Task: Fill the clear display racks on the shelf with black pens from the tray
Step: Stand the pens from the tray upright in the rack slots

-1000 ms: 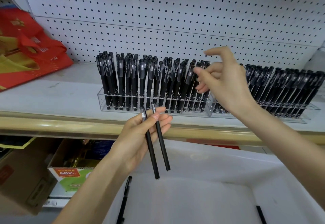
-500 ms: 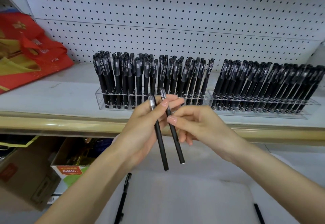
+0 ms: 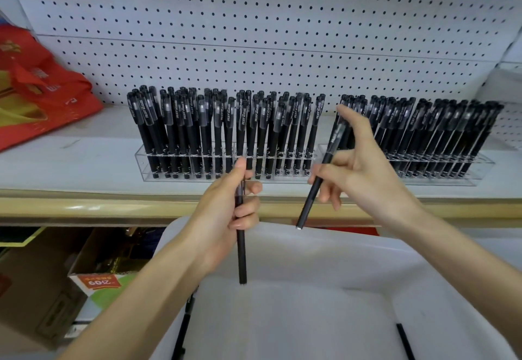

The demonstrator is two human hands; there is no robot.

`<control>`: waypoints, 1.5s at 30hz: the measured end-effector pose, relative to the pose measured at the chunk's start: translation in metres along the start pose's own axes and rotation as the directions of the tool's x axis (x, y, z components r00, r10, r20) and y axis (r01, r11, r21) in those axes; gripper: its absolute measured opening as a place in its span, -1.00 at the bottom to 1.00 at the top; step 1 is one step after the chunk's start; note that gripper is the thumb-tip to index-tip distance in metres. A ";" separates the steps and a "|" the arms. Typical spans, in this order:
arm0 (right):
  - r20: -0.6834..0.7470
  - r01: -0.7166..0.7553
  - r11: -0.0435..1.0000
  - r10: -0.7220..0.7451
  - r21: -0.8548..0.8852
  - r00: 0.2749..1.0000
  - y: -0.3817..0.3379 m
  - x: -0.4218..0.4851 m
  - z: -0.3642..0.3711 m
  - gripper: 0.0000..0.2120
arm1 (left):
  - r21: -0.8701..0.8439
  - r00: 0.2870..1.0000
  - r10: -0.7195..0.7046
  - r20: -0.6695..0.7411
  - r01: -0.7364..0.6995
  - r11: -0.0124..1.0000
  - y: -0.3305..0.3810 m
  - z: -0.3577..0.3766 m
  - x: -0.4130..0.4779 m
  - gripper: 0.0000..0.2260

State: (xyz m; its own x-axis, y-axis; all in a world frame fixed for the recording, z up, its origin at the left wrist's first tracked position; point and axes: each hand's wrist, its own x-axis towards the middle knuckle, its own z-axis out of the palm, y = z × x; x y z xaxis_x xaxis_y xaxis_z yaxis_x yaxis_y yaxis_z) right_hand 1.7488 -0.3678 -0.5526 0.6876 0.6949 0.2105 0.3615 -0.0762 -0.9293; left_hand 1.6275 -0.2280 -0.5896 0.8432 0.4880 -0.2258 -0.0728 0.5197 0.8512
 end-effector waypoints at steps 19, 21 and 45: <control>-0.048 0.108 0.994 -0.108 -0.008 0.993 -0.004 0.022 -0.007 -0.64 | 0.092 0.981 0.190 0.045 -0.194 0.977 -0.001 -0.002 -0.003 -0.93; -0.077 0.100 0.995 -0.097 0.026 0.992 -0.006 0.025 -0.007 -0.71 | 0.073 0.980 0.191 0.049 -0.194 0.978 -0.001 -0.003 -0.003 -0.86; -0.175 0.409 0.865 -0.468 -0.290 0.866 -0.021 0.053 0.009 -0.74 | 0.155 0.954 0.300 0.002 -0.297 0.942 0.033 -0.007 -0.009 -0.68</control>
State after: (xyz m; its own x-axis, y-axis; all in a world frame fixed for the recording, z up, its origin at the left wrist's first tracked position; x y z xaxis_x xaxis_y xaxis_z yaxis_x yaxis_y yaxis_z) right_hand 1.7718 -0.3232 -0.5245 0.5364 0.5123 0.6707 0.7769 0.0107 -0.6296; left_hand 1.6140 -0.2105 -0.5625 0.7836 0.6199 0.0415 -0.2368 0.2362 0.9424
